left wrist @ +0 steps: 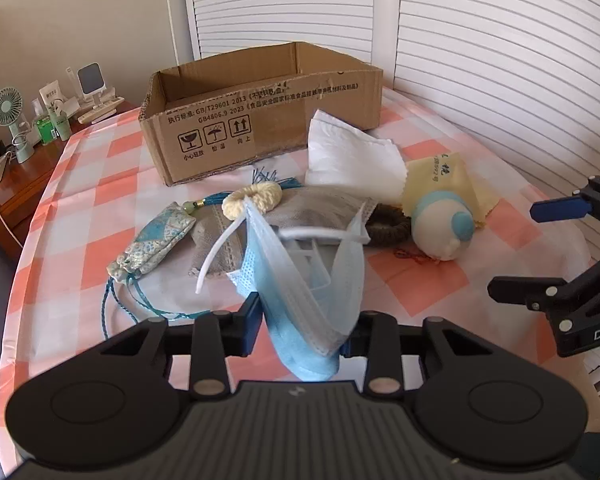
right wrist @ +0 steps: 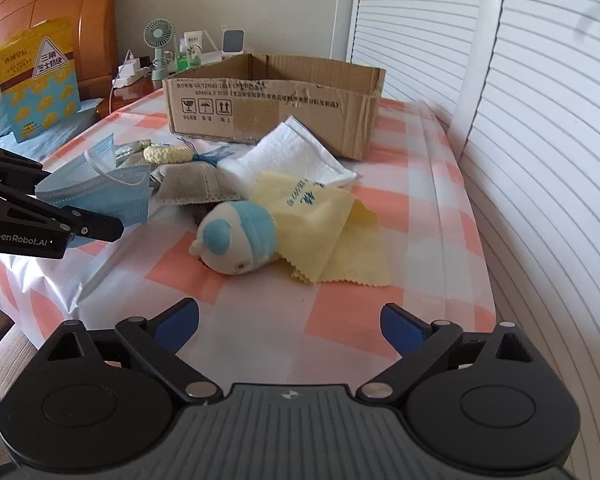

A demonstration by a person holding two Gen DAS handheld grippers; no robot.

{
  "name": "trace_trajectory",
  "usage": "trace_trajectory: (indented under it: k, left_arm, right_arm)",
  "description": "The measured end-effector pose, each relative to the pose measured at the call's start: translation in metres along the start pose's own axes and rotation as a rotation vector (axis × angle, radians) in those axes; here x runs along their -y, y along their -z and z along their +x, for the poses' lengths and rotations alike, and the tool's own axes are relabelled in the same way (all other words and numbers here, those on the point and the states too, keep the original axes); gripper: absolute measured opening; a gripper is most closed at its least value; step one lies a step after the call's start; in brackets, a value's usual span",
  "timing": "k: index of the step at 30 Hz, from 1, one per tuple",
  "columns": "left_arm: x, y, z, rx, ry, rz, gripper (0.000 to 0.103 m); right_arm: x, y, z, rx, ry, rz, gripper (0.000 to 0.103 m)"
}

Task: Organize soft objects
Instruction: 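Lift the blue mask with the left gripper while the right gripper grasps the blue-white ball toy, then carry the mask into the cardboard box and open the left gripper while the right gripper lifts the ball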

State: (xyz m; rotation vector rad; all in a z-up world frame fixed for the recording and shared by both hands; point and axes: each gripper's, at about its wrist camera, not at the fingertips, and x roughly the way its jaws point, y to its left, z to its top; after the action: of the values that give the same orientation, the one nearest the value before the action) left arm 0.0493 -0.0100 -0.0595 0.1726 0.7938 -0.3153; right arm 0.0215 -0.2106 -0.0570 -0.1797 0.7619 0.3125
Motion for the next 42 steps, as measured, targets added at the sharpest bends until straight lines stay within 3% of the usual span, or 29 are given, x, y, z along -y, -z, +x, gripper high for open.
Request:
trace_trajectory:
  k: [7, 12, 21, 31, 42]
  left_arm:
    - [-0.011, 0.003, -0.006, 0.012, 0.013, -0.021, 0.033]
    - [-0.014, 0.004, -0.008, 0.017, 0.024, -0.022, 0.032]
    - [-0.018, 0.000, -0.015, 0.012, 0.040, 0.001, 0.032]
    - [-0.025, -0.016, -0.030, 0.010, 0.071, 0.064, 0.029]
    - [-0.043, -0.056, -0.039, 0.055, 0.101, 0.085, 0.027]
  right_arm:
    - [-0.019, -0.021, 0.005, 0.040, -0.019, -0.070, 0.080]
    - [-0.032, -0.032, 0.017, 0.040, -0.027, -0.119, 0.077]
    - [-0.029, -0.039, 0.035, -0.008, -0.018, -0.084, 0.055]
    - [-0.026, -0.052, 0.008, 0.030, -0.029, -0.091, 0.054]
    - [-0.016, -0.082, -0.005, 0.079, -0.041, -0.062, 0.054]
